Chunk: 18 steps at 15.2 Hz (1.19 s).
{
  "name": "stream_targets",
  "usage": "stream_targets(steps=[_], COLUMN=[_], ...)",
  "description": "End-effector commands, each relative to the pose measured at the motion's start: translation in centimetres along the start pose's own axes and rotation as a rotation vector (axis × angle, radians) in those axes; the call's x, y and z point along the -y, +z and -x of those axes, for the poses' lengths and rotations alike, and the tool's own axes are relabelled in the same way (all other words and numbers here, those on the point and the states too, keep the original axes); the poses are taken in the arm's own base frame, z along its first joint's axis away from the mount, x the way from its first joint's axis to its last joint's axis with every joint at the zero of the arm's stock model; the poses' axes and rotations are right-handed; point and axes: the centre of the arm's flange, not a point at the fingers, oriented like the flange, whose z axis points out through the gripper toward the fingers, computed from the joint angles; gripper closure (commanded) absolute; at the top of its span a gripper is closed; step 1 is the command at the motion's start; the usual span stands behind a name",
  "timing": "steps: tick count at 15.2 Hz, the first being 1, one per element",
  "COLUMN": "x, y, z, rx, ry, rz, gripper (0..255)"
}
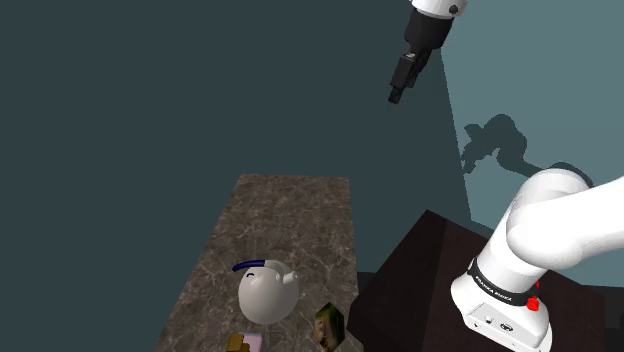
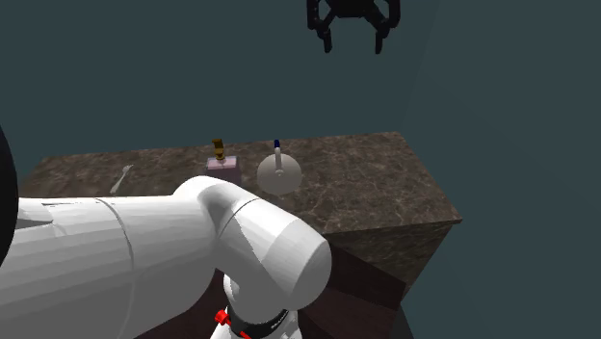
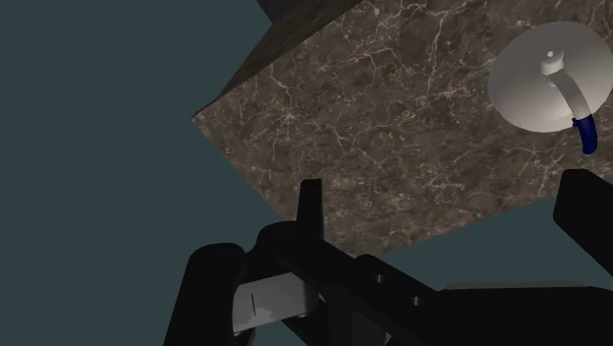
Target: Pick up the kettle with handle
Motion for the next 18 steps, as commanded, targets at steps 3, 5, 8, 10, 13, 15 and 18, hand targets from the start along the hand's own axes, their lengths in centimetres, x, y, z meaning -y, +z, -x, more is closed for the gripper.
stream_targets(steps=[3,5,8,10,13,15,18], x=[1.4,2.7,4.9,6.3,8.5,10.0,12.3], y=[2.0,4.1,7.1,9.2,12.2,14.2,17.2], z=[-0.9,-1.9,-3.2,-4.0,-5.2,-5.9,-6.9], rx=[0.002,0.003,0.006,0.007,0.010,0.011,0.014], ry=[-0.023,-0.047,-0.082,-0.105,-0.140,-0.164,-0.199], rz=[-0.003,-0.006,-0.010,-0.013,-0.018,-0.021,-0.025], gripper=[0,0,0,0,0,0,0])
